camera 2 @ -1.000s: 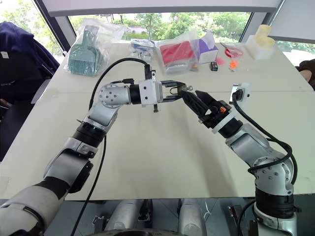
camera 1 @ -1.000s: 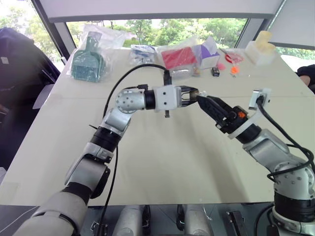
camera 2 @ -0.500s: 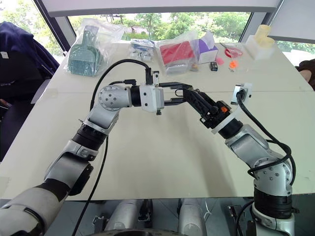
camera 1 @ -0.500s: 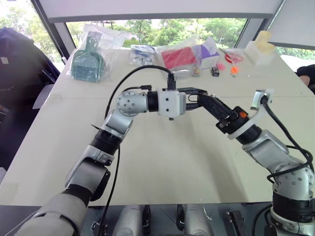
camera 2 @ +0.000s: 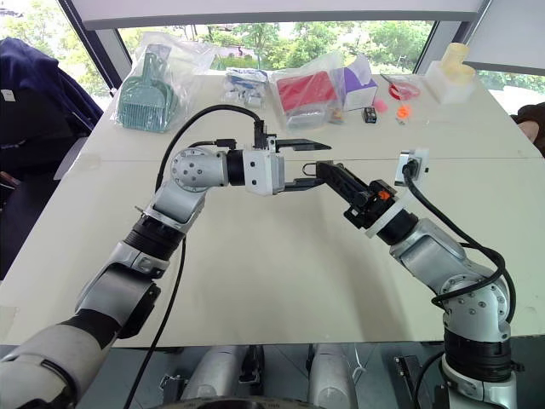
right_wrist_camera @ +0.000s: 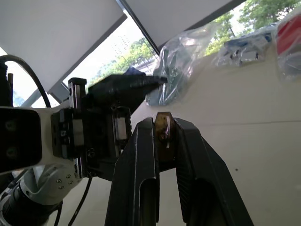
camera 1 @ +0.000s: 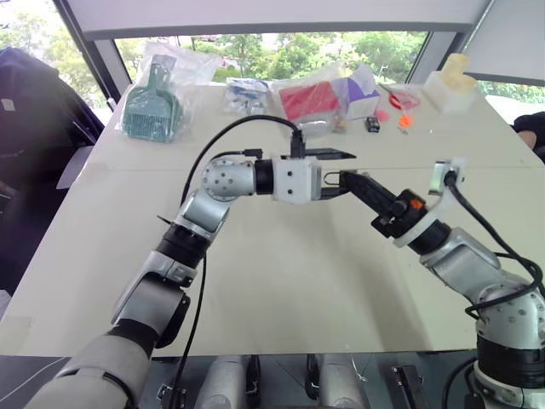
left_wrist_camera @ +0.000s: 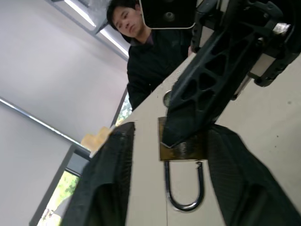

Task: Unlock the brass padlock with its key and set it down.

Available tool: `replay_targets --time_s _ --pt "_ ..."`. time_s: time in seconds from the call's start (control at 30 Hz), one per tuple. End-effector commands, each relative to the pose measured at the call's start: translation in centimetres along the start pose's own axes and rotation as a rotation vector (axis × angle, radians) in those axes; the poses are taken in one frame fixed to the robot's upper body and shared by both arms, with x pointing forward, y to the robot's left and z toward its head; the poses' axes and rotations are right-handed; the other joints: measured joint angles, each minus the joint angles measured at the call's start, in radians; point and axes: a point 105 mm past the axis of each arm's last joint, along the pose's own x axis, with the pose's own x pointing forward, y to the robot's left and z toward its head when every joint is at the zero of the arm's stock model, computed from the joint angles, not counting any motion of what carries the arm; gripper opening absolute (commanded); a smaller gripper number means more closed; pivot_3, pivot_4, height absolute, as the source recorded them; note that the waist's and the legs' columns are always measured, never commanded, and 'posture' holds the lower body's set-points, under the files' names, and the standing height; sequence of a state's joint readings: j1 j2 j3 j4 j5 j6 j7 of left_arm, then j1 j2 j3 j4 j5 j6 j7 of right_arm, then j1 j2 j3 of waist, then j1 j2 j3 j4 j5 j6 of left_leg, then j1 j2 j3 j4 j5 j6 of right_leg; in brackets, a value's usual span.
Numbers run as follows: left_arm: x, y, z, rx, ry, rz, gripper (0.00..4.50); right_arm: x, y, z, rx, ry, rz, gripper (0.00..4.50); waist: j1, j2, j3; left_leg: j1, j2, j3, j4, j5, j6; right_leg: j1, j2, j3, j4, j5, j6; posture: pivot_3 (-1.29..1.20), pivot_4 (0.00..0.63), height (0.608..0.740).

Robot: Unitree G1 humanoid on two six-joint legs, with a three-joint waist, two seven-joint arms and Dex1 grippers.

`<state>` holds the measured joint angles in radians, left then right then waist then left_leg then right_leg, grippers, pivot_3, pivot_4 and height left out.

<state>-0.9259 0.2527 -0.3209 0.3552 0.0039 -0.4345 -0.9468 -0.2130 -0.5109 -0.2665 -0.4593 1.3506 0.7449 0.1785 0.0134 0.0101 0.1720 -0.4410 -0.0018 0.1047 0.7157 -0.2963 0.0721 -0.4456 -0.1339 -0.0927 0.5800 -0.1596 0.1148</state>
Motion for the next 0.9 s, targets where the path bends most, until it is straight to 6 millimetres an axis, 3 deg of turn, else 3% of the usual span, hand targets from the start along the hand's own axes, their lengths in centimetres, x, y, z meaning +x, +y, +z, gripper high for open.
replay_targets --time_s 0.03,0.13,0.3,0.8,0.9 --pt "-0.7 1.8 0.4 -0.092 -0.01 0.041 3.87 -0.2 -0.2 0.7 -0.027 -0.026 -0.012 0.0 0.0 0.0 0.0 0.0 0.0 0.0 0.0 0.0 0.0 0.0 0.0 0.0 0.0 0.0 0.0 0.0 0.15 0.735" --pt "-1.8 2.4 -0.2 -0.257 -0.003 0.061 3.87 -0.2 -0.7 1.0 -0.034 -0.043 -0.03 0.0 -0.001 0.0 0.0 0.0 0.0 0.0 0.0 0.0 0.0 0.0 0.0 0.0 0.0 0.0 0.0 0.0 0.15 0.735" --pt "-2.9 3.2 -0.9 -0.357 0.021 0.101 3.87 -0.2 -0.8 1.2 -0.037 -0.05 -0.036 0.0 0.0 0.0 0.0 0.0 0.0 0.0 0.0 0.0 0.0 0.0 0.0 0.0 0.0 0.0 0.0 0.0 0.15 0.735" --pt "-1.8 2.0 -1.8 -0.333 0.037 0.05 3.87 0.6 0.8 1.9 -0.046 -0.073 0.007 0.0 0.0 0.0 0.0 0.0 0.0 0.0 0.0 0.0 0.0 0.001 0.0 0.0 0.0 0.0 0.0 0.0 0.15 0.735" --pt "-1.4 2.4 -2.1 -0.328 0.037 0.064 3.87 0.7 1.2 1.9 -0.046 -0.072 0.021 0.0 0.0 0.0 0.0 0.0 0.0 0.0 0.0 0.0 0.0 0.001 0.0 0.0 0.0 0.0 0.0 0.0 0.15 0.735"
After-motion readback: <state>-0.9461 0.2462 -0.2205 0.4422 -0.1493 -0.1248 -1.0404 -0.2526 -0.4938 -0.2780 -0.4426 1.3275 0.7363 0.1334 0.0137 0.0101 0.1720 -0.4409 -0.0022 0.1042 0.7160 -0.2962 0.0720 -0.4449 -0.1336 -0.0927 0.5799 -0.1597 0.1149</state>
